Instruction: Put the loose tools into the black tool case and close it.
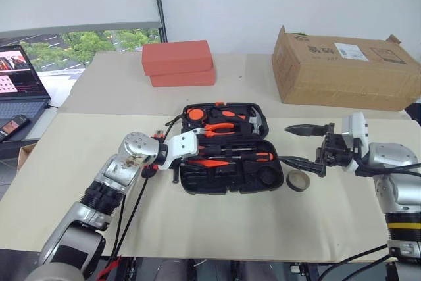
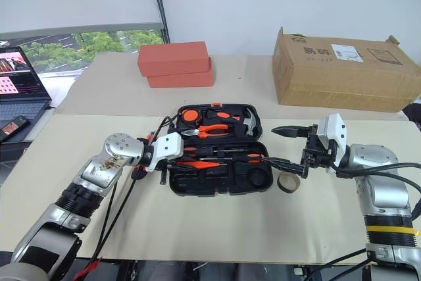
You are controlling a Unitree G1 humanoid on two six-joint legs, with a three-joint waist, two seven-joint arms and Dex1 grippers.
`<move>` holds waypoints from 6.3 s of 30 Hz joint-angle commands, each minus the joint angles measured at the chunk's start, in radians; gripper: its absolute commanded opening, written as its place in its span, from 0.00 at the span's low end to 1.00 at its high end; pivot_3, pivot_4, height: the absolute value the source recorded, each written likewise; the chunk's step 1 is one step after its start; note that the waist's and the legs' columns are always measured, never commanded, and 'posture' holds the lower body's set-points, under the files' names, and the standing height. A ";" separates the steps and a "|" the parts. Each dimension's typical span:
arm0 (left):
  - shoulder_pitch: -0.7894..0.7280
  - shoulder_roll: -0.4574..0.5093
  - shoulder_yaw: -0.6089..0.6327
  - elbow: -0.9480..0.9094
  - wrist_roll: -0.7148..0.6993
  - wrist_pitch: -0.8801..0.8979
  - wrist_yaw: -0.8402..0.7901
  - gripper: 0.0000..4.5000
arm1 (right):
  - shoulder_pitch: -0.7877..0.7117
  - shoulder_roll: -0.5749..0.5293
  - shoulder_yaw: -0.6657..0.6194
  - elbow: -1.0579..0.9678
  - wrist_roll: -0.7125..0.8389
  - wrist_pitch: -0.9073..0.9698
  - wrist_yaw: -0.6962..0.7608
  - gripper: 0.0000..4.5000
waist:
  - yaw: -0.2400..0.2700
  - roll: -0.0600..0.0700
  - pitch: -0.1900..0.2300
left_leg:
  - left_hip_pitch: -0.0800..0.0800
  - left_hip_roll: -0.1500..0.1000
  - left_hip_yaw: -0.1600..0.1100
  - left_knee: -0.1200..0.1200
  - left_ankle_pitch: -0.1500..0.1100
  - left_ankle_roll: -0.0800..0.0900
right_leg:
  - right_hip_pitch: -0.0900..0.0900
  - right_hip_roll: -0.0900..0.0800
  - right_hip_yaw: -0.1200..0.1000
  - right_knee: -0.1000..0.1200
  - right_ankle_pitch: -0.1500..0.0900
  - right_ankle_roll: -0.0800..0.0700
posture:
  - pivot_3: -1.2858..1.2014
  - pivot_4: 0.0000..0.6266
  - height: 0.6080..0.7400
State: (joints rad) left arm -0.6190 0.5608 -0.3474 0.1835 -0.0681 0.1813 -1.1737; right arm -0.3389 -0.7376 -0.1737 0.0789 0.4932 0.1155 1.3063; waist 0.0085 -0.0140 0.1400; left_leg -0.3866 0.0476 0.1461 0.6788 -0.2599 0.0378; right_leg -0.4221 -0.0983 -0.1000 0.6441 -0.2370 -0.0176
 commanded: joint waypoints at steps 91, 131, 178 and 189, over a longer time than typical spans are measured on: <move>0.425 -0.225 0.473 -0.580 -0.131 0.736 0.936 0.99 | -0.220 0.053 0.049 0.163 0.032 -0.040 0.124 1.00 | 0.001 0.000 0.000 | 0.002 0.000 -0.001 0.000 0.000 -0.001 | 0.001 -0.008 0.002 0.002 0.000 -0.001 | 0.52 0.24 0.79; 0.176 0.020 0.080 -0.335 -0.148 0.019 0.081 0.40 | -0.037 -0.020 -0.040 0.034 0.060 -0.022 0.080 1.00 | 0.003 0.000 0.000 | 0.001 -0.001 0.000 -0.001 0.000 0.000 | 0.001 -0.005 -0.003 0.000 0.000 0.000 | 0.52 0.24 0.79; -0.048 -0.074 0.067 -0.215 -0.147 0.084 -0.022 0.98 | 0.122 -0.052 -0.106 -0.007 0.096 -0.098 0.146 1.00 | 0.004 -0.001 0.000 | 0.001 0.000 -0.001 0.001 -0.001 0.002 | 0.001 0.000 0.001 0.000 0.000 0.001 | 0.52 0.24 0.79; -0.049 -0.168 0.031 -0.182 -0.155 0.091 -0.004 0.40 | 0.128 -0.057 -0.114 -0.016 0.100 -0.090 0.140 1.00 | 0.003 -0.001 0.000 | 0.001 0.000 0.000 0.001 0.000 0.000 | 0.002 0.001 0.002 0.001 0.000 0.001 | 0.52 0.24 0.79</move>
State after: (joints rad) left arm -0.6571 0.4070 -0.3137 0.0011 -0.2150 0.2868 -1.1907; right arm -0.2093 -0.7872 -0.2520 0.0814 0.5715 0.0390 1.4513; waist 0.0118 -0.0146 0.1404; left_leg -0.3853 0.0473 0.1459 0.6801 -0.2598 0.0379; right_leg -0.4203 -0.0978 -0.0981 0.6448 -0.2374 -0.0168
